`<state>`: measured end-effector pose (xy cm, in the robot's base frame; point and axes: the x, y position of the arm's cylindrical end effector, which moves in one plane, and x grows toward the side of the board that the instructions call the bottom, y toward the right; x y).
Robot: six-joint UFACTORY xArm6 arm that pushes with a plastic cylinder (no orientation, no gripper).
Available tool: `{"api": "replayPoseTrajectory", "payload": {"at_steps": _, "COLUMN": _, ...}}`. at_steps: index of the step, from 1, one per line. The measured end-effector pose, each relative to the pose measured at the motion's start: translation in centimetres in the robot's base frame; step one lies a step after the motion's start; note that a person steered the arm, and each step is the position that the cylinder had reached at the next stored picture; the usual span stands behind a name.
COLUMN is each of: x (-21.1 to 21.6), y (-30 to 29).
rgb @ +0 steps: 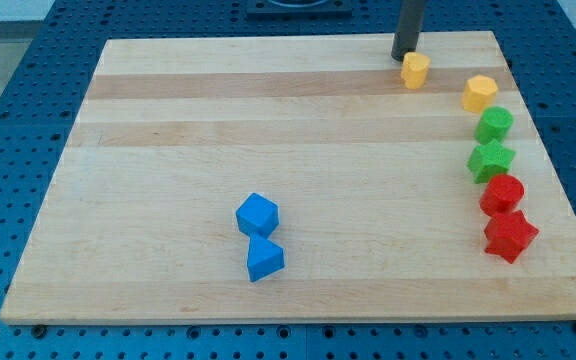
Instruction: Place the yellow heart to the top left of the yellow hexagon
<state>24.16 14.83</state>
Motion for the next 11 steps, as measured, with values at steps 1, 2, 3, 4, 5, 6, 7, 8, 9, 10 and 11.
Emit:
{"api": "replayPoseTrajectory", "payload": {"at_steps": 1, "x": -0.2, "y": -3.7}}
{"api": "replayPoseTrajectory", "payload": {"at_steps": 2, "x": 2.4, "y": -4.3}}
{"api": "replayPoseTrajectory", "payload": {"at_steps": 3, "x": 4.0, "y": -4.4}}
{"api": "replayPoseTrajectory", "payload": {"at_steps": 4, "x": 4.9, "y": -3.1}}
{"api": "replayPoseTrajectory", "payload": {"at_steps": 5, "x": 4.9, "y": -3.0}}
{"api": "replayPoseTrajectory", "payload": {"at_steps": 6, "x": 4.9, "y": -0.4}}
{"api": "replayPoseTrajectory", "payload": {"at_steps": 7, "x": 4.9, "y": -0.4}}
{"api": "replayPoseTrajectory", "payload": {"at_steps": 8, "x": 4.9, "y": 1.4}}
{"api": "replayPoseTrajectory", "payload": {"at_steps": 9, "x": 4.9, "y": 2.7}}
{"api": "replayPoseTrajectory", "payload": {"at_steps": 10, "x": 5.0, "y": 5.1}}
{"api": "replayPoseTrajectory", "payload": {"at_steps": 11, "x": 5.0, "y": 5.4}}
